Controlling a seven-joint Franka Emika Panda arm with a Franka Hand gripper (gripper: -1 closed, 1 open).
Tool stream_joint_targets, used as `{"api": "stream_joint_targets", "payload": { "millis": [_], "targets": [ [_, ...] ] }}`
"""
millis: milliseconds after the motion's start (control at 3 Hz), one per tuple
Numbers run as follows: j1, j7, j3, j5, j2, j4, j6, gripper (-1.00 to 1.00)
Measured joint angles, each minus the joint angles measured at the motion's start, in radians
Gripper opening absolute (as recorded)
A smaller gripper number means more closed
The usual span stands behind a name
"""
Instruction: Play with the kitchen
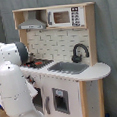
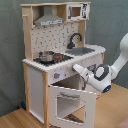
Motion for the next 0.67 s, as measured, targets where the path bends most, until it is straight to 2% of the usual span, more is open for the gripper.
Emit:
{"api": "stream_joint_targets", "payload": {
  "millis": [667],
  "targets": [
    [0.0, -0.238, 0.002, -0.001, 0.0, 0.003, -0.001, -1.0]
  ]
}}
